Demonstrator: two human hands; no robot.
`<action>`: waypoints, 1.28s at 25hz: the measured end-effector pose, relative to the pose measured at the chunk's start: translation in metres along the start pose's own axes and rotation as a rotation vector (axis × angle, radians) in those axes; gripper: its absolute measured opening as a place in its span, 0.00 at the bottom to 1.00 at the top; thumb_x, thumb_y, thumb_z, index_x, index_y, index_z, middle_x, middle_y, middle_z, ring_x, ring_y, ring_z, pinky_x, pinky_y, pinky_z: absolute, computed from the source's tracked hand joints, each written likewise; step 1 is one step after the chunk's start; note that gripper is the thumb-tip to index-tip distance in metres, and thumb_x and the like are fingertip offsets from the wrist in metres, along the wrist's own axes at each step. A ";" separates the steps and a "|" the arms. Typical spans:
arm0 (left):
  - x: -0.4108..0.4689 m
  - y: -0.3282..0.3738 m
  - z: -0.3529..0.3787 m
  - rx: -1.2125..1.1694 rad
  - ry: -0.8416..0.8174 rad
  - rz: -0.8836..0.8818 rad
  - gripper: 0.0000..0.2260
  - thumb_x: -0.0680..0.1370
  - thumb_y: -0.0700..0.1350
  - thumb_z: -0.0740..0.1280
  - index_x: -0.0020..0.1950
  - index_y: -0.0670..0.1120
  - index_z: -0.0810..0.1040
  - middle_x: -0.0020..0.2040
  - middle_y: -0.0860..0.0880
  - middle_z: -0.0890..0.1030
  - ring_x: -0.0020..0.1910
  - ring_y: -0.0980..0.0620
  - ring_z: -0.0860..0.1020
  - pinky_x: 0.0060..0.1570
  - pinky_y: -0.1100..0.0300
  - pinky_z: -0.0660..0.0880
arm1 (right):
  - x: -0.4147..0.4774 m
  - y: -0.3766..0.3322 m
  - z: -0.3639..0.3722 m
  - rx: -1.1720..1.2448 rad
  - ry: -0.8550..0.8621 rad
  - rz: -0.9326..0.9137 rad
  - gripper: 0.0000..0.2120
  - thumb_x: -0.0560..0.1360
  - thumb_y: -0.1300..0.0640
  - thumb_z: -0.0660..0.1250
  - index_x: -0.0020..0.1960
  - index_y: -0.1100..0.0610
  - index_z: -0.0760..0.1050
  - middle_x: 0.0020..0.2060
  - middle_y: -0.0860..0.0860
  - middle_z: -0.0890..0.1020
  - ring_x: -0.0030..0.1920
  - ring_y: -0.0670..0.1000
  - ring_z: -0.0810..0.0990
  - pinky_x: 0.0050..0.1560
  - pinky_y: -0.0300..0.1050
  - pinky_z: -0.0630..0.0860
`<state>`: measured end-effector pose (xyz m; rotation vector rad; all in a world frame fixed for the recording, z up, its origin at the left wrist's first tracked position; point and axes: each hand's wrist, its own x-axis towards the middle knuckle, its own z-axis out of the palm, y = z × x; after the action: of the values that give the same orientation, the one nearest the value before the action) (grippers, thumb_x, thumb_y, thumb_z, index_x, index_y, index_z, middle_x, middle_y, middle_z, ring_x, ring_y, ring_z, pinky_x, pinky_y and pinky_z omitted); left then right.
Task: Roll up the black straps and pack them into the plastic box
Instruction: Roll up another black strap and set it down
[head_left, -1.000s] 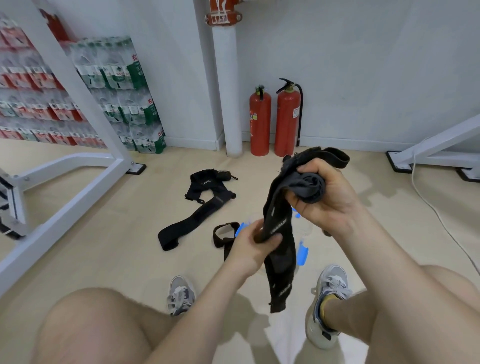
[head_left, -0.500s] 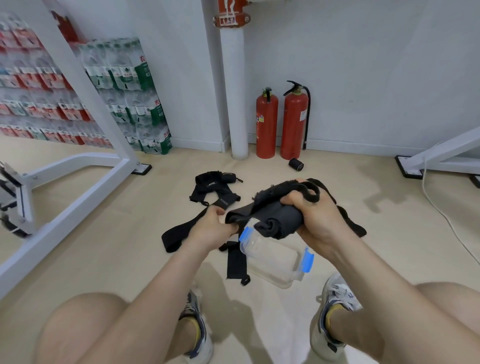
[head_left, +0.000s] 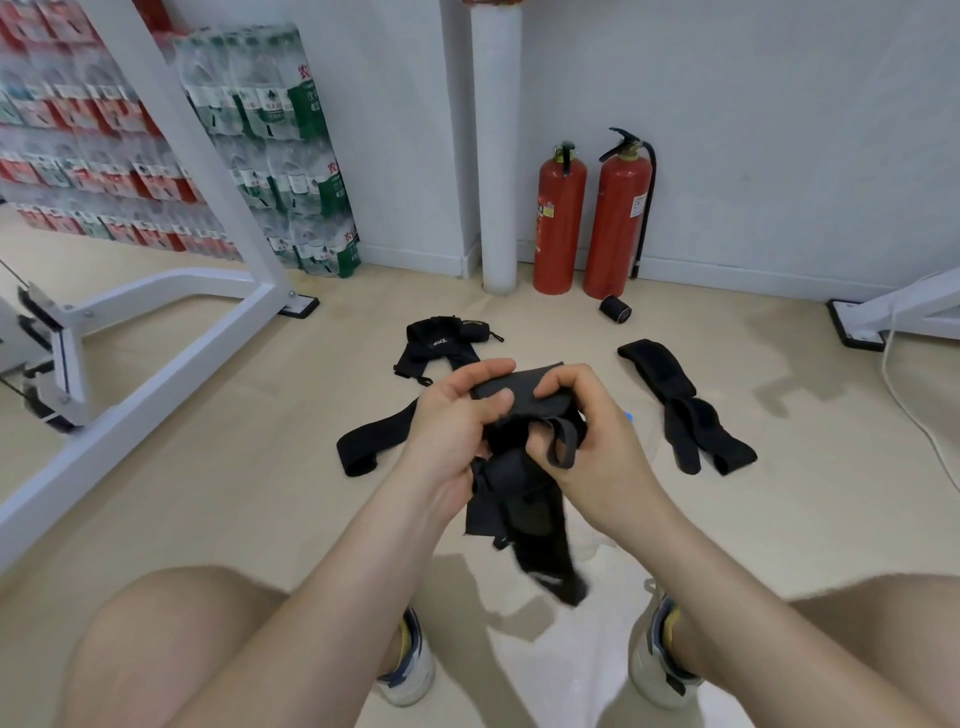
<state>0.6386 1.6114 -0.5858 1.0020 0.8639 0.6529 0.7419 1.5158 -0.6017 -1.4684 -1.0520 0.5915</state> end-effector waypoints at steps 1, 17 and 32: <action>0.000 0.001 0.000 0.009 0.008 0.016 0.13 0.78 0.30 0.64 0.54 0.45 0.82 0.50 0.40 0.85 0.45 0.44 0.84 0.48 0.50 0.83 | 0.000 0.000 0.003 0.005 -0.007 0.002 0.14 0.71 0.68 0.65 0.49 0.51 0.70 0.35 0.38 0.75 0.34 0.43 0.71 0.36 0.35 0.70; -0.031 -0.006 -0.013 0.310 -0.030 0.163 0.09 0.73 0.39 0.75 0.48 0.52 0.83 0.44 0.49 0.81 0.38 0.53 0.81 0.40 0.61 0.81 | 0.007 -0.008 0.024 0.461 0.303 0.471 0.07 0.74 0.65 0.61 0.41 0.59 0.77 0.36 0.63 0.79 0.40 0.61 0.78 0.42 0.57 0.78; -0.008 0.035 -0.046 0.232 -0.338 0.279 0.21 0.65 0.29 0.73 0.48 0.53 0.81 0.46 0.45 0.81 0.44 0.48 0.80 0.45 0.56 0.80 | 0.041 -0.033 -0.017 0.582 -0.117 0.631 0.14 0.76 0.72 0.65 0.41 0.58 0.85 0.36 0.54 0.83 0.29 0.46 0.76 0.27 0.31 0.75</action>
<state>0.5929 1.6395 -0.5638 1.4135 0.5125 0.6020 0.7666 1.5396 -0.5582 -1.2274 -0.4121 1.3206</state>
